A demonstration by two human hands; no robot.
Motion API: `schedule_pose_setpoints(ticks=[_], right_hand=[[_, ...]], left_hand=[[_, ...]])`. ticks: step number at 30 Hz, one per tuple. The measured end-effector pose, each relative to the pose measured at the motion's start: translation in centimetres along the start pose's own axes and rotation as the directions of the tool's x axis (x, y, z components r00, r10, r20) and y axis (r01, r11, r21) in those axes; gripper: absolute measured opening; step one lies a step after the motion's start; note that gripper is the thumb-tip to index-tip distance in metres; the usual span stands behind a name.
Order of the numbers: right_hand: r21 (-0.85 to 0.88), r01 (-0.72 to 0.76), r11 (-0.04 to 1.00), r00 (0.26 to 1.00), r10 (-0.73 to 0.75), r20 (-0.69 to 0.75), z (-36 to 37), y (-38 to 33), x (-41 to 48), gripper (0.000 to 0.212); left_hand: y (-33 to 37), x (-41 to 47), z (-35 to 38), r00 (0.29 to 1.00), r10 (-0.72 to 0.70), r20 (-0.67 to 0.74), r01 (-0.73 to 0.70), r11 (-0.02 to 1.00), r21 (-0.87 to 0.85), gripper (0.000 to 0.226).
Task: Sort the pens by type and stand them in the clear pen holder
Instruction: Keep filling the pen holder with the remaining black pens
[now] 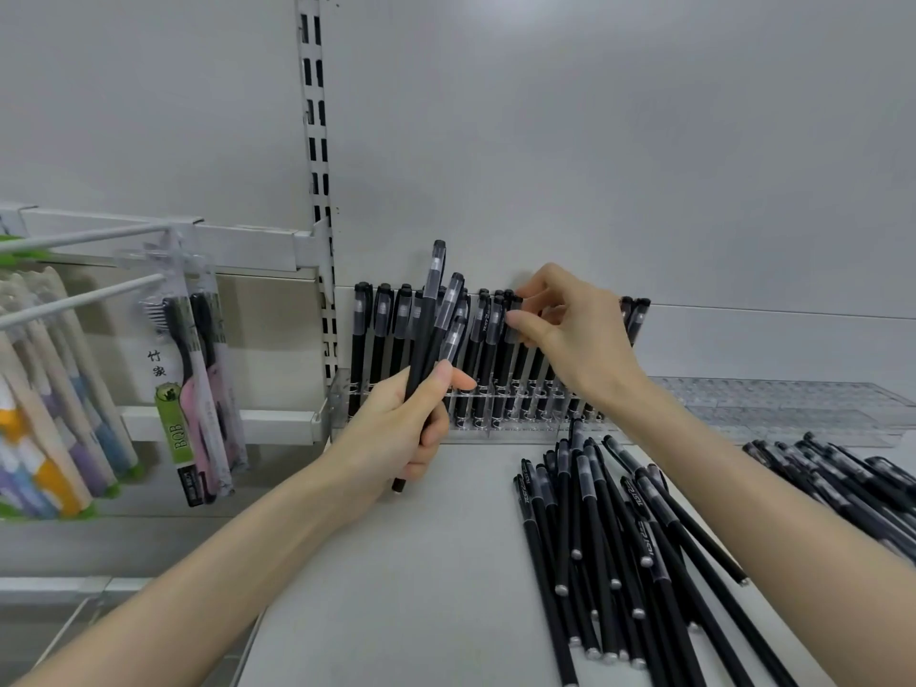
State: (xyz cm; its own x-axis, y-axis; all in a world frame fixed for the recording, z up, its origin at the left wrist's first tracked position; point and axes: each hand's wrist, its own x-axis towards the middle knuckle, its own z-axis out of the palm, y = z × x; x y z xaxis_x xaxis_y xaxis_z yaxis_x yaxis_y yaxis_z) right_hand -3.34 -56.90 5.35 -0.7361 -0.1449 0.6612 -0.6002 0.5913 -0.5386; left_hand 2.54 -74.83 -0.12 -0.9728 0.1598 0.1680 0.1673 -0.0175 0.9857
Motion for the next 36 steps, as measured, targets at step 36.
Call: schedule_pose_setpoints(ticks=[36], right_hand=[[0.227, 0.037, 0.973, 0.957, 0.031, -0.289, -1.4, 0.1, -1.1, 0.022]], left_hand=[[0.1, 0.5, 1.8, 0.975, 0.145, -0.169, -0.146, 0.989, 0.01, 0.03]])
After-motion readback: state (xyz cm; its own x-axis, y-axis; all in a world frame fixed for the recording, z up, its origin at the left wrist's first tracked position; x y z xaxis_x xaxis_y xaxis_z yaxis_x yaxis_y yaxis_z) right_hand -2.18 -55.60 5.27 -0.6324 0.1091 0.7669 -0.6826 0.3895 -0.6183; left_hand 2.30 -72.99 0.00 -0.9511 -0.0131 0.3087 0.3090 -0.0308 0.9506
